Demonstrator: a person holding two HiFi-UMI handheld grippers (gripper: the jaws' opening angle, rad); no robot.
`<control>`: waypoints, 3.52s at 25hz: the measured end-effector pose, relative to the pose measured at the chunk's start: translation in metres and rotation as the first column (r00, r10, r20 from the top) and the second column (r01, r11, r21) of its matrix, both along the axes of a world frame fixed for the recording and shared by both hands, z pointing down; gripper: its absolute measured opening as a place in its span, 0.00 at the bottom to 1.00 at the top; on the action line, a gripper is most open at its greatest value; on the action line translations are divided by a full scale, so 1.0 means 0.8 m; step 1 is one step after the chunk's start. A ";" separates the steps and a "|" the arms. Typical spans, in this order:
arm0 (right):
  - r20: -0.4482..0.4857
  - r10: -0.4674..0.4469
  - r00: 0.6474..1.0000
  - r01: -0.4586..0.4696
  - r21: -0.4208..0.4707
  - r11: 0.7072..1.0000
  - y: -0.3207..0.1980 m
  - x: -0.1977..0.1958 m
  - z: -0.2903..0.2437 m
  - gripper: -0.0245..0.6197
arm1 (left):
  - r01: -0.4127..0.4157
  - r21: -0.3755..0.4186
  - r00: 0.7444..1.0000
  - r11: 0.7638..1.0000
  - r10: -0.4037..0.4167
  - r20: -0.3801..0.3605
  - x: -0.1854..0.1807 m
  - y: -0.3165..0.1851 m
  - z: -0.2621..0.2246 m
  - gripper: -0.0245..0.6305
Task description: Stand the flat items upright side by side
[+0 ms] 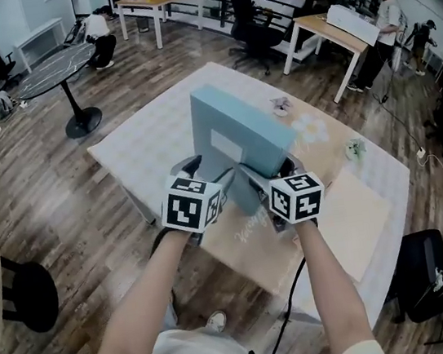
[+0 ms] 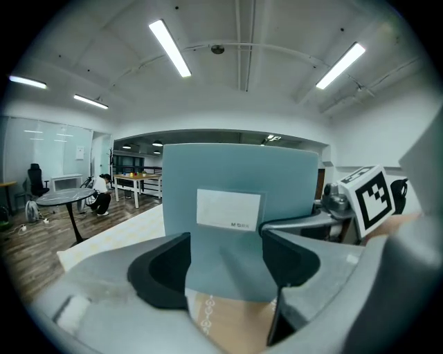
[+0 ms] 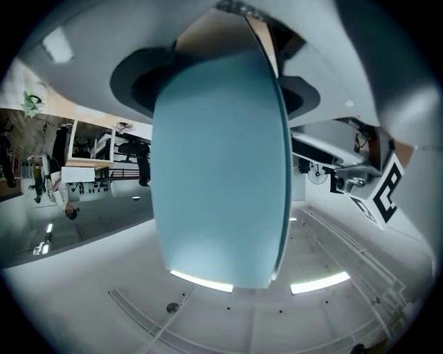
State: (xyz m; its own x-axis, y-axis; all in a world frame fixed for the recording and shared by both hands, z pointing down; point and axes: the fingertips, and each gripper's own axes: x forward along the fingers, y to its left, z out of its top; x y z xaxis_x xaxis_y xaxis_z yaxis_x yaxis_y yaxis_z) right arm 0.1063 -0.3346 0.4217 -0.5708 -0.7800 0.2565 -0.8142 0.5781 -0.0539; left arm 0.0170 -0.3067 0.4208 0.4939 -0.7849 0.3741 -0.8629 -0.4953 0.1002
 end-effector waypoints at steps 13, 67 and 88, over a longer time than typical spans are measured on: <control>-0.059 0.034 0.998 -0.027 0.128 0.991 0.008 -0.020 -0.005 0.51 | 0.013 0.018 1.000 1.000 -0.013 -0.005 -0.019 0.006 -0.007 0.56; -0.058 0.893 0.447 -0.879 0.157 0.450 -0.004 -0.006 0.004 0.63 | -0.592 -0.017 0.806 0.806 0.591 -0.023 -0.049 -0.067 0.003 0.56; 0.026 0.751 0.659 -0.749 0.107 0.654 0.182 0.003 -0.025 0.64 | -0.503 -0.016 0.864 0.864 0.503 -0.005 -0.009 0.087 -0.004 0.56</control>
